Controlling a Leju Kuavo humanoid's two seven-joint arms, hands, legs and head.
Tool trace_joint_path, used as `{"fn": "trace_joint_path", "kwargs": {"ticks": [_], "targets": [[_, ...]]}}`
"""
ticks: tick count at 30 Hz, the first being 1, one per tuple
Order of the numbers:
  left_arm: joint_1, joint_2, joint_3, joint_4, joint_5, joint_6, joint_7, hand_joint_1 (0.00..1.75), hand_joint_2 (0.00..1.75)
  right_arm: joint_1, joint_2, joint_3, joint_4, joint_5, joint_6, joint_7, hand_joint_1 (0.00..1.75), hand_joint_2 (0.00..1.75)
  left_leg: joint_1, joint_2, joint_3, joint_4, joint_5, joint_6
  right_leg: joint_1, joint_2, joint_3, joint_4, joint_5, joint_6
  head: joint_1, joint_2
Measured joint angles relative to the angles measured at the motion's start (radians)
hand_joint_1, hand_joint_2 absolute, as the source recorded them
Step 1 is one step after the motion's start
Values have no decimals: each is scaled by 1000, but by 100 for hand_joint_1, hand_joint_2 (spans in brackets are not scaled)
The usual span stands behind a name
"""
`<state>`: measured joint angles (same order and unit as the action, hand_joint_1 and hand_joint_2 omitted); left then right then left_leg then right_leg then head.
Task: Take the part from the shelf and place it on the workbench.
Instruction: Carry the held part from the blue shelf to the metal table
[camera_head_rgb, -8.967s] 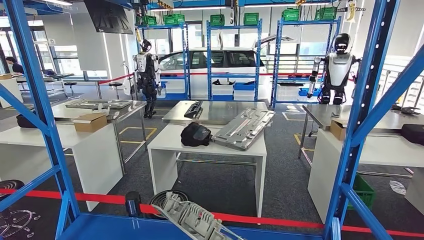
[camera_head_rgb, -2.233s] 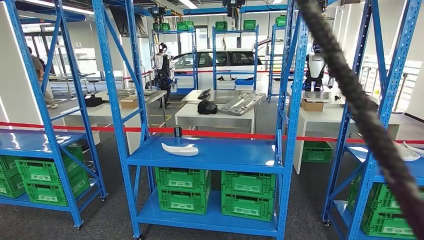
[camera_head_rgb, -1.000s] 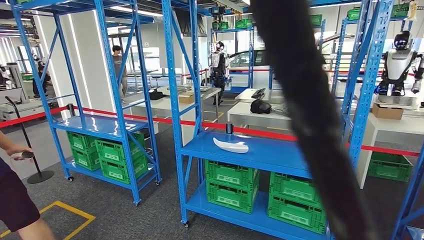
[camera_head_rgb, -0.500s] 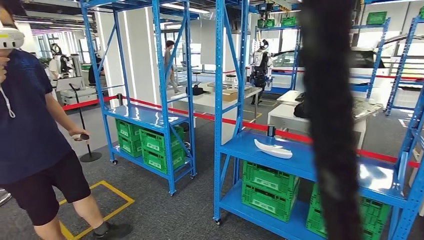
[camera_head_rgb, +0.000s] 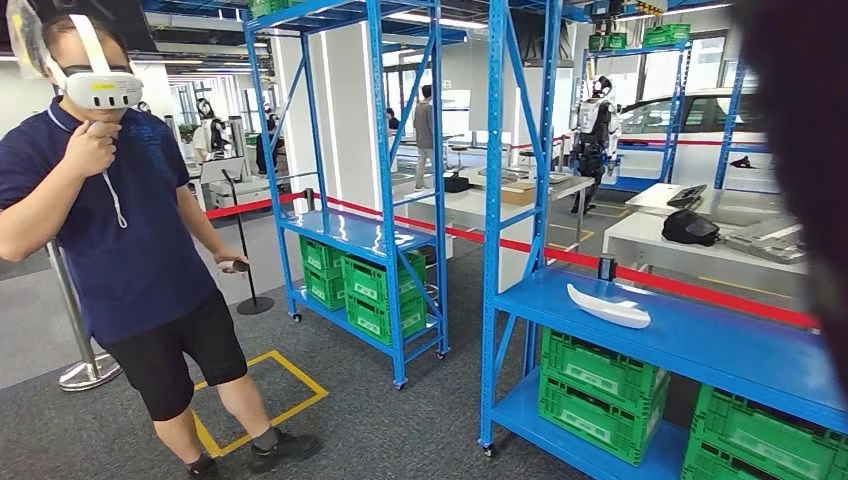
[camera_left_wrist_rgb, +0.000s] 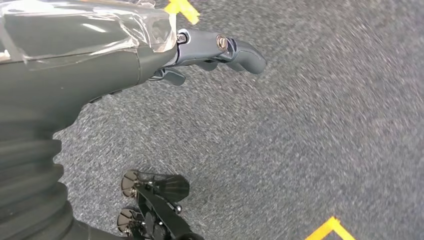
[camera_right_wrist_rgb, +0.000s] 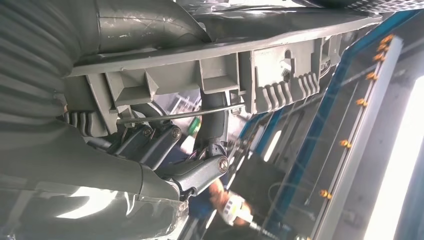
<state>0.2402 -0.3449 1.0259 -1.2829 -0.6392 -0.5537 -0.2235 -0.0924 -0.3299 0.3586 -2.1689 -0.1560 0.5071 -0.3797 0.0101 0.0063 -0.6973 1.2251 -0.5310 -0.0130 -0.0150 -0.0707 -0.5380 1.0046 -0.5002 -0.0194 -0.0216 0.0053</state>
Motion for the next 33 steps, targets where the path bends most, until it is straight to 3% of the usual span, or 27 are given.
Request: {"fn": "trace_joint_path", "kwargs": {"ticks": [2, 4, 6, 7, 9, 11, 13, 14, 15, 17, 19, 21, 22, 24, 26, 28, 29, 30, 33], "targets": [[-1, 0, 2, 1, 1, -1, -1, 0, 175, -4, 1, 0, 2, -4, 1, -1, 175, 175, -8, 45, 81, -144, 52, 14, 5, -21, 4, -1, -3, 2, 0, 0], [-2, 1, 3, 0, 5, -4, -2, 0, 175, -6, 1, 0, 3, -8, 2, -3, 175, 175, -19, 80, 119, -217, 65, 26, 7, -41, 7, -2, -5, 8, 0, 0], [-2, 1, 6, 0, 11, -7, -2, 0, 175, -7, 2, 0, 4, -12, 3, -5, 175, 175, -23, 64, 119, -227, 66, 32, 6, -63, 13, -9, -6, 17, -2, 0], [1, 1, 8, 0, 14, -8, -1, 0, 175, -8, 2, 0, 4, -13, 3, -6, 175, 175, -21, 50, 125, -236, 73, 36, 6, -59, 16, -9, -9, 22, -2, 0], [1, -1, 10, -1, 18, -8, 0, 0, 175, -9, 1, -1, 5, -15, 4, -8, 175, 175, -14, 22, 141, -258, 88, 45, 5, -10, 1, 34, -36, 24, -1, 0], [-2, -1, 10, -1, 18, -10, 1, 0, 175, -7, 0, -1, 7, -16, 4, -10, 175, 175, -10, -8, 145, -264, 96, 49, 3, 50, -60, 161, -91, 17, 0, 0], [-3, -1, 10, -1, 20, -12, 2, 0, 175, -6, 0, 0, 9, -16, 6, -11, 175, 175, -11, -42, 143, -263, 96, 49, 2, 67, -117, 264, -119, 20, 0, 0], [-2, -1, 9, 0, 21, -15, 3, 0, 175, -6, 0, 0, 10, -17, 8, -11, 175, 175, -11, -59, 143, -262, 96, 49, 2, 68, -121, 260, -108, 27, 0, 0], [-1, -1, 9, 0, 24, -17, 4, 0, 175, -8, 0, 1, 12, -18, 10, -11, 175, 175, -11, -75, 144, -259, 95, 47, 1, 71, -106, 218, -81, 35, 0, 0], [1, -1, 9, 1, 33, -20, 6, 0, 175, -13, 1, 3, 14, -22, 15, -11, 175, 175, -11, -106, 142, -250, 91, 41, -1, 99, -46, 75, -13, 44, 0, 0], [4, -1, 10, 1, 43, -20, 7, 0, 175, -20, 2, 6, 17, -27, 20, -10, 175, 175, -11, -128, 134, -241, 86, 31, 0, 123, -12, -5, 20, 33, 0, 0], [11, -1, 10, 1, 51, -19, 9, 0, 175, -27, 4, 10, 20, -33, 22, -9, 175, 175, -10, -144, 125, -238, 86, 22, 3, 115, -11, -9, 22, 16, -2, 1], [16, -1, 9, 1, 57, -18, 10, 0, 175, -31, 4, 12, 22, -35, 23, -8, 175, 175, -9, -139, 120, -235, 85, 17, 2, 106, -9, -11, 23, 11, -3, 1], [20, 0, 8, 0, 67, -16, 13, 0, 175, -38, 7, 17, 24, -41, 26, -8, 175, 175, -10, -88, 97, -190, 60, 6, -2, 85, -3, -15, 24, -1, -7, 1], [20, 0, 7, 0, 72, -16, 15, 0, 175, -39, 8, 20, 25, -44, 28, -8, 175, 175, -6, -28, 35, -67, 0, -4, 0, 61, 1, -16, 20, -10, -10, 1], [21, 0, 6, 0, 75, -17, 19, 0, 175, -39, 9, 21, 27, -47, 30, -8, 175, 175, 1, -12, -31, 54, -42, -10, 1, 36, 3, -15, 15, -13, -11, 1], [23, 0, 6, 0, 76, -18, 21, 0, 175, -39, 10, 22, 28, -48, 30, -8, 175, 175, 4, -9, -41, 66, -36, -11, 2, 23, 4, -15, 13, -12, -12, 1], [24, 0, 6, -1, 79, -18, 23, 0, 175, -39, 10, 22, 29, -49, 31, -9, 175, 175, 5, -4, -27, 35, -12, -12, 2, 11, 7, -15, 10, -11, -12, 1], [26, 0, 6, -5, 85, -20, 26, 0, 175, -39, 10, 22, 29, -51, 31, -11, 175, 175, 2, 47, 83, -170, 73, -4, 6, -21, 19, -15, -1, 1, -12, 1]]}}
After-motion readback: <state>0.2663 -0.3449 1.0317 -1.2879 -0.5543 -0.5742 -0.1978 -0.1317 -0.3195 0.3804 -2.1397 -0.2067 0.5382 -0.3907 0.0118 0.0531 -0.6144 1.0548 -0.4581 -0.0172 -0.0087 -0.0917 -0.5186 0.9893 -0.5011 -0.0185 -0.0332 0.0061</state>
